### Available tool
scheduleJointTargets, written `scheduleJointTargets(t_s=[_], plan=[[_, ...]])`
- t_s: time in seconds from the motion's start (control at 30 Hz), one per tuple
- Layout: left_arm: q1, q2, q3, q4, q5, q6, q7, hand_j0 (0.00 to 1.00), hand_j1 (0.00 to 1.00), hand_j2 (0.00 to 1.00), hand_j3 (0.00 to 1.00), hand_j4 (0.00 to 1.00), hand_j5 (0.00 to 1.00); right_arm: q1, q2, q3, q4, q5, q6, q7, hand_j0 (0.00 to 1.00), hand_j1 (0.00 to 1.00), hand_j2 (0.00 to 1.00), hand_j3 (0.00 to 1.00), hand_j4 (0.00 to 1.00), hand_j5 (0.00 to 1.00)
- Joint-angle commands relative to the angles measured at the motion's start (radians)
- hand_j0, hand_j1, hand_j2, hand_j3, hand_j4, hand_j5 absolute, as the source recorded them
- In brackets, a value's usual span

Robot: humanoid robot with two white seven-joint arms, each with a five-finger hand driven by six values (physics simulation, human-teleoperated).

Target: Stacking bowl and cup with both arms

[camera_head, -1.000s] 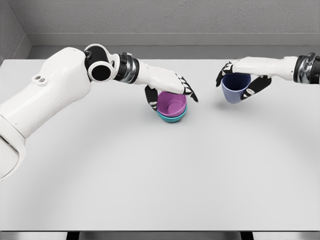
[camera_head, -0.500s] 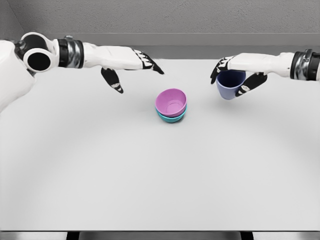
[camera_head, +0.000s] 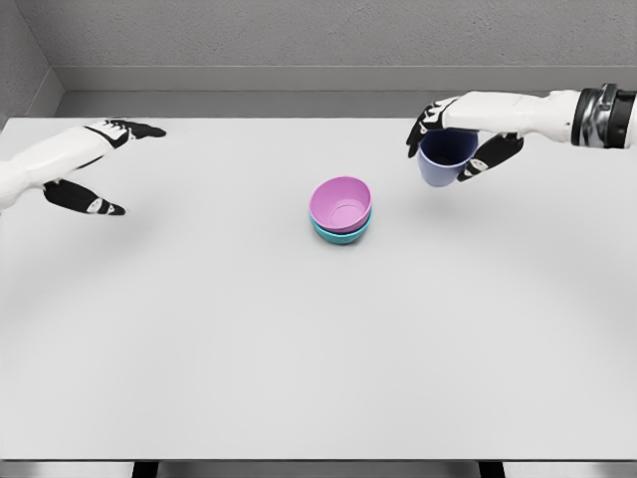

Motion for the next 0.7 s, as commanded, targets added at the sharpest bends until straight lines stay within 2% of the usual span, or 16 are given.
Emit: scheduleJointTargets(t_s=[0.0, 0.07, 0.13, 0.3, 0.43, 0.57, 0.67], plan=[[0.003, -0.001, 0.089, 0.023, 0.004, 0.003, 0.023, 1.00, 1.00, 1.00, 1.00, 1.00, 1.00, 0.000, -0.001, -0.002, -0.018, -0.007, 0.003, -0.001, 0.62, 0.62, 0.62, 0.62, 0.62, 0.62], [0.020, -0.057, 0.116, 0.043, 0.003, 0.003, 0.023, 1.00, 1.00, 1.00, 1.00, 1.00, 1.00, -0.002, -0.001, -0.002, -0.023, -0.007, 0.003, -0.001, 0.62, 0.62, 0.62, 0.62, 0.62, 0.62], [0.081, -0.064, 0.192, 0.075, 0.001, 0.003, 0.019, 1.00, 1.00, 1.00, 1.00, 1.00, 1.00, -0.006, 0.003, -0.002, -0.023, -0.007, 0.003, -0.001, 0.62, 0.62, 0.62, 0.62, 0.62, 0.62], [0.123, -0.136, 0.247, 0.090, -0.020, 0.003, 0.016, 1.00, 1.00, 1.00, 1.00, 1.00, 1.00, -0.018, 0.015, -0.002, -0.024, -0.006, 0.002, -0.001, 0.62, 0.62, 0.62, 0.62, 0.62, 0.62], [0.124, -0.169, 0.258, 0.089, -0.020, 0.003, 0.014, 1.00, 1.00, 1.00, 1.00, 1.00, 1.00, -0.029, 0.019, -0.002, -0.044, -0.004, 0.003, -0.001, 0.62, 0.62, 0.62, 0.62, 0.62, 0.62], [0.124, -0.169, 0.258, 0.092, -0.020, 0.003, 0.016, 1.00, 1.00, 1.00, 1.00, 1.00, 1.00, -0.029, 0.021, -0.002, -0.046, -0.004, 0.003, -0.002, 0.62, 0.62, 0.62, 0.62, 0.62, 0.62], [0.124, -0.176, 0.259, 0.106, -0.020, 0.003, 0.016, 1.00, 1.00, 1.00, 1.00, 1.00, 1.00, -0.031, 0.024, -0.002, -0.073, -0.003, 0.008, -0.004, 0.62, 0.62, 0.62, 0.62, 0.62, 0.62]])
